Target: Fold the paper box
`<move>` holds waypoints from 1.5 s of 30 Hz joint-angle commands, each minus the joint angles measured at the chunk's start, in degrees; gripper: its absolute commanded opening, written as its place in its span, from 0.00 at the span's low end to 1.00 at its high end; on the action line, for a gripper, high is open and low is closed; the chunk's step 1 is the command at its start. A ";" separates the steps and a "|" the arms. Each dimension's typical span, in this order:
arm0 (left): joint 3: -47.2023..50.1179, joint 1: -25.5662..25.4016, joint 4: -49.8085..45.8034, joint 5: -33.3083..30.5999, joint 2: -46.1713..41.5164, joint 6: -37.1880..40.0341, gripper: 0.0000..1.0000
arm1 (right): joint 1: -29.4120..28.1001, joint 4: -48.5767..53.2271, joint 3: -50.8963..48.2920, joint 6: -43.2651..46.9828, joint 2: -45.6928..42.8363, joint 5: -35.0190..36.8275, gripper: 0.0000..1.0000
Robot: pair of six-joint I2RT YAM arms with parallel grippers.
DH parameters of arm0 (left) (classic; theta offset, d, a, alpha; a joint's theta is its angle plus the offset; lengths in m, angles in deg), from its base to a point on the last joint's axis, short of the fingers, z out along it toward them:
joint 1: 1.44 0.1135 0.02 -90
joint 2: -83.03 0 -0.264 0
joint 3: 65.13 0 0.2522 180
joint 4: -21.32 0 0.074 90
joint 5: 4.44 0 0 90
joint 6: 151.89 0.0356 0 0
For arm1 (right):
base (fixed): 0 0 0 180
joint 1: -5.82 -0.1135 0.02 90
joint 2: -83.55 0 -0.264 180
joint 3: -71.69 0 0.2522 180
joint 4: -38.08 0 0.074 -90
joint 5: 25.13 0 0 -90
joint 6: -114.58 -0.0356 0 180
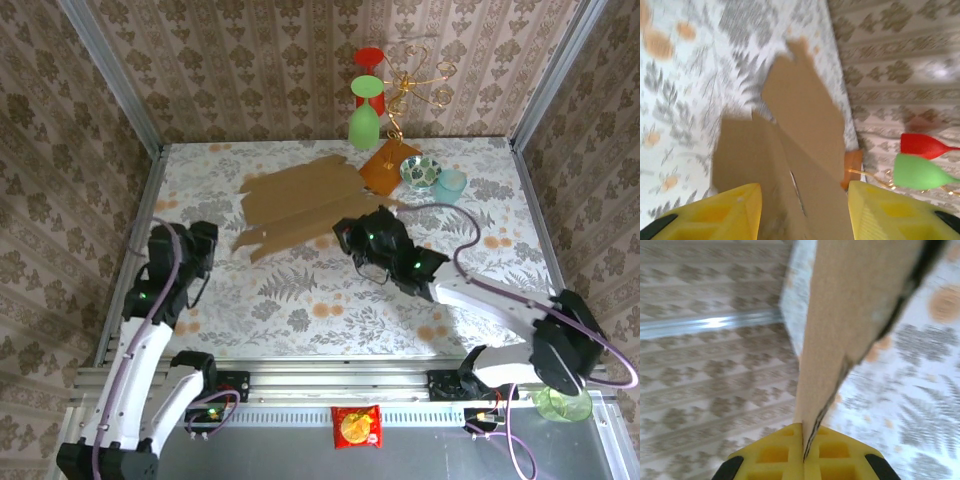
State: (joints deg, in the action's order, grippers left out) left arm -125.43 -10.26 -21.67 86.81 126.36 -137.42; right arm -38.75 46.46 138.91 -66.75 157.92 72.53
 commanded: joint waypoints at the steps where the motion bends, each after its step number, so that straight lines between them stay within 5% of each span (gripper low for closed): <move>1: -5.78 4.48 -9.06 3.99 4.54 13.91 0.50 | -2.89 17.89 8.88 -1.15 -2.97 12.71 0.00; 9: -16.64 6.62 -6.90 4.01 13.53 18.35 0.50 | -8.28 35.86 36.75 0.39 0.41 25.56 0.00; 19: -24.23 7.30 -13.56 2.83 14.48 22.85 0.50 | -6.00 56.62 72.27 -4.50 16.27 25.80 0.00; 27: -24.05 8.47 -14.60 10.83 15.47 26.71 0.48 | 6.00 30.86 47.47 -8.46 17.15 10.72 0.00; 35: -17.91 7.37 -10.93 17.64 14.67 27.85 0.47 | 10.43 13.63 25.78 -7.16 13.92 3.84 0.00; 45: -10.61 -2.67 0.73 17.72 17.88 24.68 0.34 | 14.32 5.21 15.40 -8.17 13.39 -1.24 0.00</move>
State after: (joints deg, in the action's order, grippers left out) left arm -138.39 -10.28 -26.48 104.21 143.80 -111.67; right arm -24.99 55.90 155.15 -74.09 173.55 73.10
